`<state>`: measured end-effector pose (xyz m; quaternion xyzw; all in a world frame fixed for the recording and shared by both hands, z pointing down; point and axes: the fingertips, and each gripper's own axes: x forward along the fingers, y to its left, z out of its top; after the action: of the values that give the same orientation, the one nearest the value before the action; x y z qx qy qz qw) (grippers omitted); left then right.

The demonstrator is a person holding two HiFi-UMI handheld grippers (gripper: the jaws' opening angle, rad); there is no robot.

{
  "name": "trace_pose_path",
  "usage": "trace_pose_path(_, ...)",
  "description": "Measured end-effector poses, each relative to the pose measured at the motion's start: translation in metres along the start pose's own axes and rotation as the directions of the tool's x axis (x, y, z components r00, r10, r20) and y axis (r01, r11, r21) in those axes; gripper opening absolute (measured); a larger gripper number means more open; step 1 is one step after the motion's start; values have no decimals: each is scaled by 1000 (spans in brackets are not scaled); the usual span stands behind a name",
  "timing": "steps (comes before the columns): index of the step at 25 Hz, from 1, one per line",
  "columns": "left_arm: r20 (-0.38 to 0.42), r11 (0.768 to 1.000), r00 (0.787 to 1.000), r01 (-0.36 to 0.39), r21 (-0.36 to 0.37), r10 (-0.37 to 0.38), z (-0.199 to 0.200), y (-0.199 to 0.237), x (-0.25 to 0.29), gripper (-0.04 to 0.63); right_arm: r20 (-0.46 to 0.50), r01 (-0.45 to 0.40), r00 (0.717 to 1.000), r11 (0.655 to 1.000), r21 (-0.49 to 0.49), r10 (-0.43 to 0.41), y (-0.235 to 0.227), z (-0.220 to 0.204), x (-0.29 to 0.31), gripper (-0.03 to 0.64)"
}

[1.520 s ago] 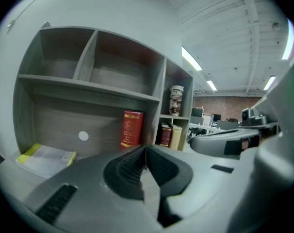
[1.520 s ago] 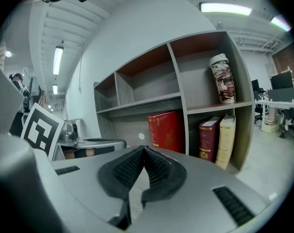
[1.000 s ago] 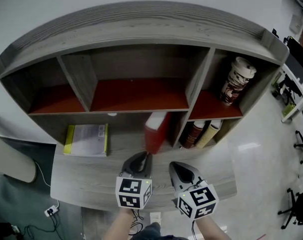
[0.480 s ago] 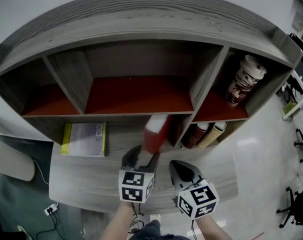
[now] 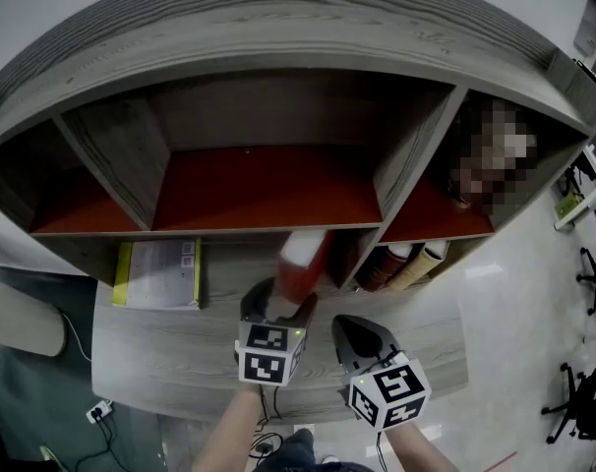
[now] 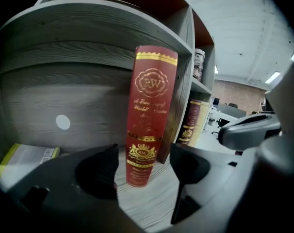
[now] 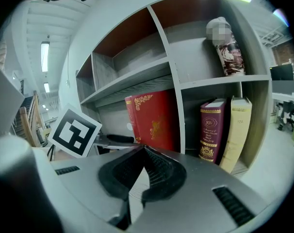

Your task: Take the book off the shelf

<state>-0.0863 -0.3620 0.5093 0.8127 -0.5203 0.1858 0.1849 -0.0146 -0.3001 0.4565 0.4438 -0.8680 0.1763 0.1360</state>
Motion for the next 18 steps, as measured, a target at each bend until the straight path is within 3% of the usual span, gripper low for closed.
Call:
trace_pose_path(7, -17, 1000, 1000, 4, 22, -4, 4, 6, 25, 330, -24, 2, 1000, 999, 32, -2, -8, -9, 10, 8)
trace_pose_path(18, 32, 998, 999, 25, 54, -27, 16, 7, 52, 333, -69, 11, 998, 998, 56, -7, -17, -29, 20, 8)
